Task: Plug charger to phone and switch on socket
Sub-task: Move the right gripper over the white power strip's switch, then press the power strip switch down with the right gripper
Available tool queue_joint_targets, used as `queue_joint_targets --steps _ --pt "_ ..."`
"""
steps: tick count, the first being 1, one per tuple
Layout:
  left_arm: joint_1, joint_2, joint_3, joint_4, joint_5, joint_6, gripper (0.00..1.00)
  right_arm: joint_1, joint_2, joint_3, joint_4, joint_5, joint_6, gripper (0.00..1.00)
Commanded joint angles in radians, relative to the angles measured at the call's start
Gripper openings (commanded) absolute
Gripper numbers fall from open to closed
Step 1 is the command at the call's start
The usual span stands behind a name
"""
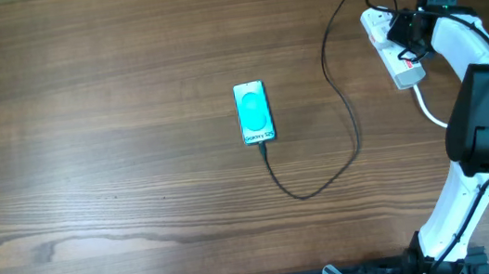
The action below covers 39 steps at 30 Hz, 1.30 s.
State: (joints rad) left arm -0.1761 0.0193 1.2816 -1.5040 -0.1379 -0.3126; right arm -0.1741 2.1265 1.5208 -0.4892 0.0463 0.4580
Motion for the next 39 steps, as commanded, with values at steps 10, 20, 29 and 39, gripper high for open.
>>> queue_joint_targets --steps 10,20,29,39 --pt "0.005 -0.008 -0.006 0.003 -0.013 0.013 1.0 0.072 0.063 0.019 -0.047 0.067 -0.024 0.05" --pt "0.005 -0.008 -0.006 0.003 -0.013 0.013 1.0 0.011 0.0 0.158 -0.13 0.092 -0.04 0.04" --pt "0.005 -0.008 -0.006 0.003 -0.013 0.013 1.0 0.014 0.043 0.144 -0.152 0.058 -0.037 0.05" --pt "0.005 -0.008 -0.006 0.003 -0.013 0.013 1.0 0.068 0.13 0.126 -0.155 0.013 -0.039 0.05"
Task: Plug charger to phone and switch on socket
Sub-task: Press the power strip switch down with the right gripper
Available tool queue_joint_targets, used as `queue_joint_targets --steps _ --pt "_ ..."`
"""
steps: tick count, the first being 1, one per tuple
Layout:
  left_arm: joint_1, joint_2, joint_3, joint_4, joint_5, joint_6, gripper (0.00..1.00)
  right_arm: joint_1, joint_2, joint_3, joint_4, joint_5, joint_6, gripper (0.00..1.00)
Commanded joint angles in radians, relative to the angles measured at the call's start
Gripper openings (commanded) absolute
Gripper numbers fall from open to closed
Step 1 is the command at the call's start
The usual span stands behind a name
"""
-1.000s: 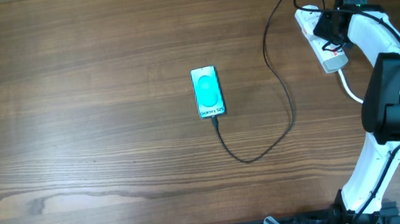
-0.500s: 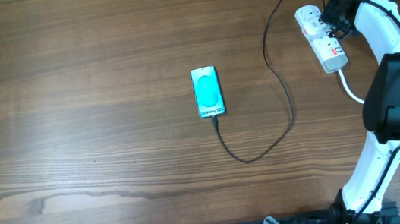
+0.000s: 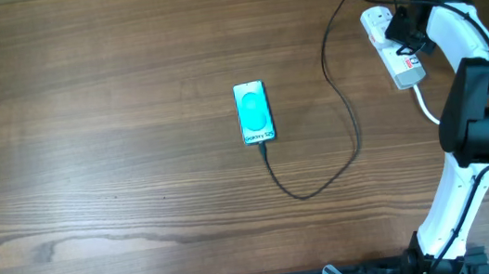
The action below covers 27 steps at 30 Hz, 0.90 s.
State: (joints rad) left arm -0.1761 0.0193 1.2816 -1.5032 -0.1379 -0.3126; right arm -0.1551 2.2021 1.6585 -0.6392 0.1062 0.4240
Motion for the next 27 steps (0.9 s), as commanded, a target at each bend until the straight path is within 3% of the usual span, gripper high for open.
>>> queue_joint_targets --steps 1,8,15,20,27 --pt "0.005 -0.008 -0.006 0.003 -0.013 0.013 1.0 0.054 0.061 -0.011 -0.005 -0.046 -0.005 0.05" --pt "0.005 -0.008 -0.006 0.003 -0.013 0.013 1.0 0.066 0.043 -0.009 -0.067 -0.048 -0.005 0.04" --pt "0.005 -0.008 -0.006 0.003 -0.013 0.013 1.0 0.066 -0.084 -0.009 -0.186 -0.046 -0.006 0.04" --pt "0.005 -0.008 -0.006 0.007 -0.013 0.013 1.0 0.067 -0.306 -0.009 -0.287 -0.024 -0.006 0.04" --pt "0.005 -0.008 -0.015 0.152 -0.018 0.013 1.0 0.116 -0.64 -0.009 -0.296 -0.025 -0.016 0.04"
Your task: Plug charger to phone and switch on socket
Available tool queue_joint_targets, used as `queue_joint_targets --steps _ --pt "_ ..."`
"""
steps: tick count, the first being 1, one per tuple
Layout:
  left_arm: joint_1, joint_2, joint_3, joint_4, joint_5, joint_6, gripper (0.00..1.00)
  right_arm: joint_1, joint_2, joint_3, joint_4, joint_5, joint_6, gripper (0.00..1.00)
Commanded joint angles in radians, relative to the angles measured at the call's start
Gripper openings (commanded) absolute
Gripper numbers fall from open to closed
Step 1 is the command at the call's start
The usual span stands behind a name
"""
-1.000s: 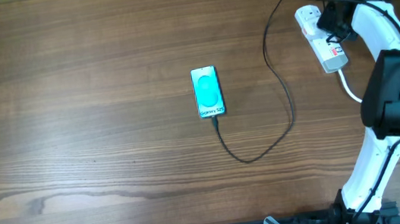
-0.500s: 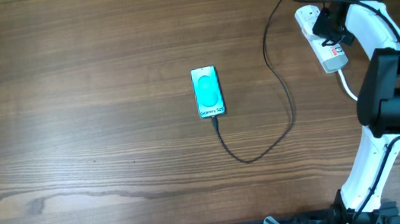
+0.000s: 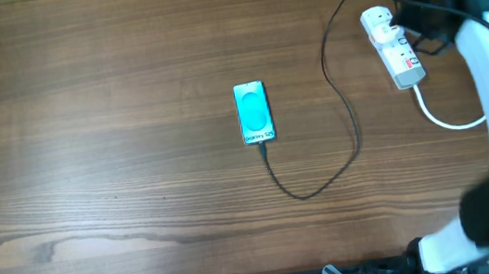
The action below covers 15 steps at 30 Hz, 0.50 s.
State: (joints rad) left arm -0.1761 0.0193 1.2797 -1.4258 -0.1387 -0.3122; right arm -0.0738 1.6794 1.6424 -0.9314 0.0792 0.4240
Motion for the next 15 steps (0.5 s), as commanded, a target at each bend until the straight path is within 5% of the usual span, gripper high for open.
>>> queue_joint_targets --steps 1,7,15 --pt "0.005 -0.008 -0.022 0.115 -0.016 0.016 1.0 0.046 -0.15 0.007 -0.005 0.002 -0.027 0.05" --pt "0.005 -0.008 -0.249 0.453 0.007 0.179 1.0 0.087 -0.27 0.007 -0.049 0.002 -0.039 0.04" --pt "0.005 -0.008 -0.814 1.158 0.057 0.178 1.0 0.088 -0.293 0.007 -0.106 0.002 -0.058 0.04"
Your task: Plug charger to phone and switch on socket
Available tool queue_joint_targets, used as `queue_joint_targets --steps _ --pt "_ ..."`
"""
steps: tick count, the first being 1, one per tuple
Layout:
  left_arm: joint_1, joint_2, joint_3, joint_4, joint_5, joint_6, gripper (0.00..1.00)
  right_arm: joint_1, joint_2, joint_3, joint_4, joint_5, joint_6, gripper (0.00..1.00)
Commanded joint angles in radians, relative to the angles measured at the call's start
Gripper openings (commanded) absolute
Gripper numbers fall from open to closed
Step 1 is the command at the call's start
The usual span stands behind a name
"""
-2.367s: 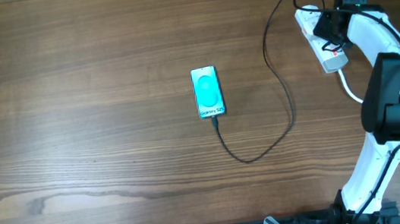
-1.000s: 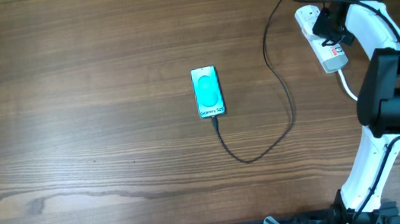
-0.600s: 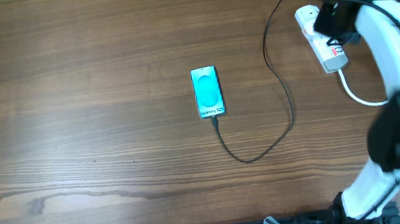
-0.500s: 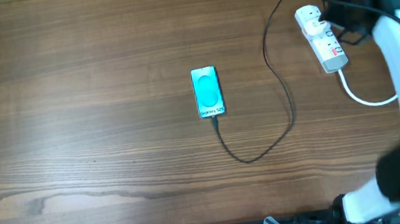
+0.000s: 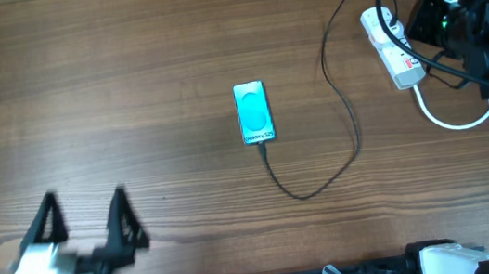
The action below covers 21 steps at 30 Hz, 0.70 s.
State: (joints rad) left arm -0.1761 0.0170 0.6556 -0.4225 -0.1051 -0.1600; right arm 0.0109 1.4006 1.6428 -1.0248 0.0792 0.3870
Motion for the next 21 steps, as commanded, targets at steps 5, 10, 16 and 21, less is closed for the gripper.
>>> queue_joint_targets --steps 5,10,16,21 --pt "0.005 -0.006 -0.492 0.504 0.063 0.026 1.0 0.003 -0.019 0.006 -0.028 0.002 -0.021 0.04" --pt "0.005 -0.006 -0.584 0.516 0.063 0.026 1.0 0.003 -0.051 0.006 -0.039 0.002 -0.021 0.04" --pt "0.005 -0.006 -0.65 0.482 0.063 0.026 1.0 0.003 -0.132 0.006 -0.054 0.002 -0.021 0.05" --pt "0.005 -0.005 -0.65 0.376 0.063 0.026 1.0 0.003 -0.218 0.006 -0.079 0.002 -0.021 0.04"
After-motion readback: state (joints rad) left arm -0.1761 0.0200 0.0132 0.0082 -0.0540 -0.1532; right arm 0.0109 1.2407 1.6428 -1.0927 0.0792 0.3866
